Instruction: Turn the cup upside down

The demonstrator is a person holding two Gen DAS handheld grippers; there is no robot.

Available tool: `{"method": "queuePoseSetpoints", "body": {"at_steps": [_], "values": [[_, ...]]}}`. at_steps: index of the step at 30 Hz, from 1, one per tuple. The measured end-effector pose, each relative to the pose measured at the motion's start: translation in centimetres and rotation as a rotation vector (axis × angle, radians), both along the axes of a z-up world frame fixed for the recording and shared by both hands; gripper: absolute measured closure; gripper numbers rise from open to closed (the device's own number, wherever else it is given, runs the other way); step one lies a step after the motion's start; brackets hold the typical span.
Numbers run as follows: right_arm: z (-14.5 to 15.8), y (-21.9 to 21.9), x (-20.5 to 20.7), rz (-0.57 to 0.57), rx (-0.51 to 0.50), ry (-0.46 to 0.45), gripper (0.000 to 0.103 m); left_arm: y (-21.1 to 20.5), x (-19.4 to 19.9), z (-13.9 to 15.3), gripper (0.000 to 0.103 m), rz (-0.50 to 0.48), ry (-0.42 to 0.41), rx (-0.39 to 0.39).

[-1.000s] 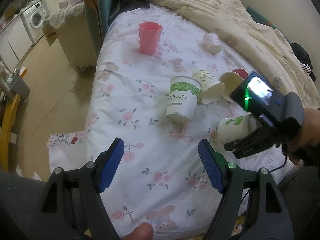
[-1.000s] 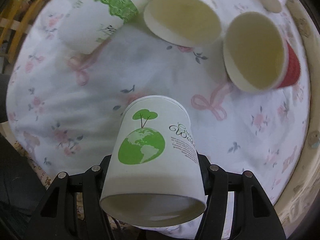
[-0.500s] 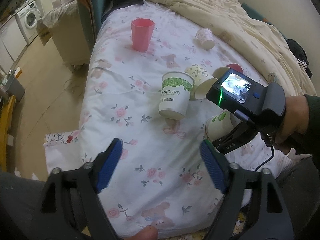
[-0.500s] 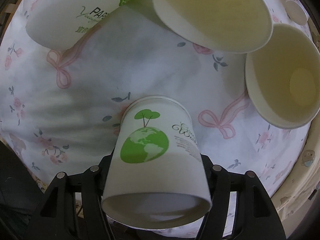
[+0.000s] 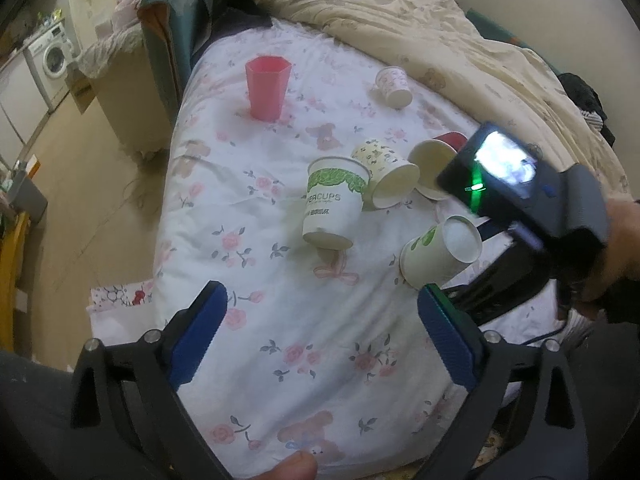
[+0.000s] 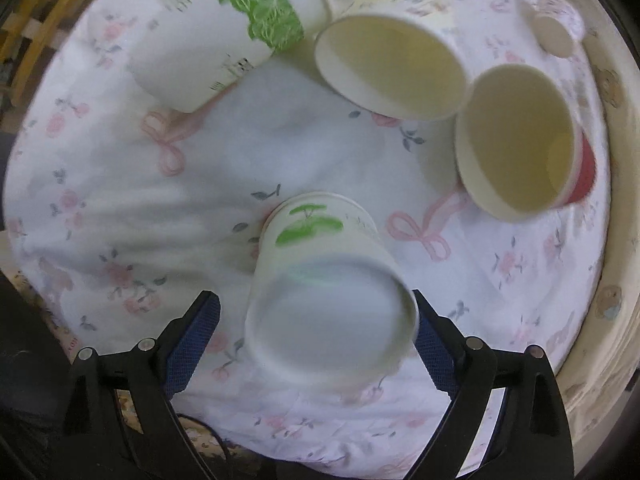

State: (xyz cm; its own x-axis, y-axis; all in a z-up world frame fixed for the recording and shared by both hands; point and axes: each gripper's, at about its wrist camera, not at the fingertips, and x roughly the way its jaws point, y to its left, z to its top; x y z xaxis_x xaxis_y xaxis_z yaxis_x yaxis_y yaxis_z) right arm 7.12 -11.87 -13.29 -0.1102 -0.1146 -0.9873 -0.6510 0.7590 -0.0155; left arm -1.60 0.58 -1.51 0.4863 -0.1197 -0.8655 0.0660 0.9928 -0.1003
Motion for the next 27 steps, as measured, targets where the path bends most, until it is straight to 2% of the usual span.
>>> {"method": "queuePoseSetpoints", "body": {"at_steps": [3, 10, 14, 16, 21, 27], "values": [[2.2, -1.1, -1.3, -0.021, 0.033, -0.065, 0.009, -0.7, -0.4, -0.3, 0.004, -0.011, -0.002, 0.030], [7.8, -4.9, -5.7, -0.174, 0.203, -0.205, 0.009, -2.0, -2.4, -0.2, 0.001, -0.007, -0.051, 0.009], [10.0, -7.4, -7.1, -0.279, 0.280, -0.303, 0.009, -2.8, -3.4, 0.1, 0.001, -0.005, -0.100, 0.074], [11.7, -7.6, -8.0, -0.321, 0.329, -0.331, 0.009, -2.8, -3.6, 0.4, 0.001, -0.002, -0.118, 0.074], [12.8, -8.9, -11.0, -0.428, 0.420, -0.430, 0.009, -2.1, -4.1, 1.0, 0.001, 0.031, -0.149, 0.053], [13.5, -9.6, -14.5, -0.551, 0.461, -0.588, 0.009, -1.5, -5.2, 1.2, 0.001, 0.058, -0.159, 0.042]]}}
